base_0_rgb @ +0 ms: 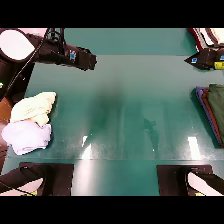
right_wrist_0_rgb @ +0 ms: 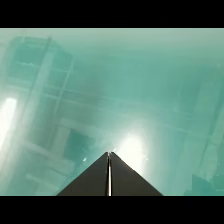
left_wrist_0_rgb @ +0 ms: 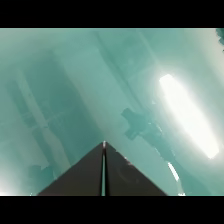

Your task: Fold the shirts.

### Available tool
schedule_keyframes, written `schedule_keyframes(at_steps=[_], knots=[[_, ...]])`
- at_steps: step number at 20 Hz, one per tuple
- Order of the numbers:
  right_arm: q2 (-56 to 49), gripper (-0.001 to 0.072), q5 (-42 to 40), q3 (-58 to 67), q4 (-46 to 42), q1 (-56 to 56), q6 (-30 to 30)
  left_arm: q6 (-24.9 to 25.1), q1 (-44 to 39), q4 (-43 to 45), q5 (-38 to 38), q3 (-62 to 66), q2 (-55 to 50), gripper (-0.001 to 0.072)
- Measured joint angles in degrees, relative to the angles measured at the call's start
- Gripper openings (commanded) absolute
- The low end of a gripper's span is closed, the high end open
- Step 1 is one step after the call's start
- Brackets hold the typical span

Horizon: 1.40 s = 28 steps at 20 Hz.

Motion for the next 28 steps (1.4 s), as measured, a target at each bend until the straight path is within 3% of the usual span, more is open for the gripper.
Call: schedule_keyframes(at_steps=[15, 16, 18, 19, 24, 28], knots=[[0.0, 0.0017, 0.68, 0.0, 0.02, 0.02, 0.0, -0.13, 0.24, 0.02, 1.73, 0.2, 0.04, 0.0026], [0.0, 0.0018, 0.7, 0.0, 0.02, 0.02, 0.0, -0.22, 0.83, 0.39, 1.57, 0.39, 0.2, 0.0044], [0.0, 0.0017, 0.94, 0.0, 0.02, 0.02, 0.0, -1.66, 3.52, 5.01, -1.36, 0.66, 0.85, 0.0469], [0.0, 0.0017, 0.98, 0.0, 0.02, 0.02, 0.0, -2.58, 5.49, 8.13, -4.2, 0.66, 1.09, 0.0506], [0.0, 0.0017, 1.07, 0.0, 0.02, 0.02, 0.0, -4.74, 17.86, 20.94, -14.14, -5.95, 1.77, 0.0509], [0.0, 0.0017, 1.07, 0.0, 0.0, 0.02, 0.0, -6.1, 26.08, 23.96, -11.21, -19.32, 1.79, 0.0508]])
